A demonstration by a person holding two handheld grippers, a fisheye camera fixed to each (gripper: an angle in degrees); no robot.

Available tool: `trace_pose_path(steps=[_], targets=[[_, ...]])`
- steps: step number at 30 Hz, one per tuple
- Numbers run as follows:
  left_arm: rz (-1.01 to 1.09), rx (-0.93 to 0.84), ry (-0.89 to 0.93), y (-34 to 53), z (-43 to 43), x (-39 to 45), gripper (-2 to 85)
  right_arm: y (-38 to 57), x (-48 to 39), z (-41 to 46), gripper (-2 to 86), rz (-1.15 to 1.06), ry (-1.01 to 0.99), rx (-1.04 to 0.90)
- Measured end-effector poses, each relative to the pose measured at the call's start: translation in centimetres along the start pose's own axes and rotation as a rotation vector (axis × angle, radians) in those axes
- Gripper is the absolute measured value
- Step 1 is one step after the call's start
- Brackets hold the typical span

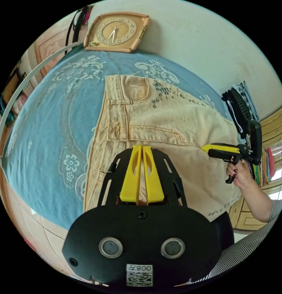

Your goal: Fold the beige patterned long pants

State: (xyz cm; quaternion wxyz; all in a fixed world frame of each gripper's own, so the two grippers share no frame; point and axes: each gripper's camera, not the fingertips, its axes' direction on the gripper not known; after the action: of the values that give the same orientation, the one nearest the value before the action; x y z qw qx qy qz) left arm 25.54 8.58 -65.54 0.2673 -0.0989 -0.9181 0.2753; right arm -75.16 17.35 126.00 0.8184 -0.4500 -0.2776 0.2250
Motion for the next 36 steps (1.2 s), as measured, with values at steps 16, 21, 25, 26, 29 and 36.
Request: trace_pose_path(steps=[16,21,25,26,29,36], targets=[[-0.087,0.121,0.029,0.8,-3.7,-4.4,3.9,7.7,9.7,-11.4,0.2,0.046,0.080,0.154],[0.062,0.143,0.074,-8.8,-1.5,-2.5,7.3,6.1,14.8,-15.6,0.6,0.046,0.177,0.166],[0.107,0.093,0.109,-15.4,0.8,-1.5,7.7,3.8,18.4,-17.8,0.9,0.058,0.188,0.132],[0.120,0.086,0.128,-16.9,1.5,-0.8,7.7,3.7,18.7,-18.0,0.9,0.058,0.177,0.129],[0.189,0.037,0.113,-18.8,3.8,1.8,7.5,4.1,19.5,-17.9,0.7,0.046,0.188,0.109],[0.141,-0.077,0.059,-21.8,8.2,4.0,4.7,4.9,23.0,-15.9,0.2,0.134,0.136,0.021]])
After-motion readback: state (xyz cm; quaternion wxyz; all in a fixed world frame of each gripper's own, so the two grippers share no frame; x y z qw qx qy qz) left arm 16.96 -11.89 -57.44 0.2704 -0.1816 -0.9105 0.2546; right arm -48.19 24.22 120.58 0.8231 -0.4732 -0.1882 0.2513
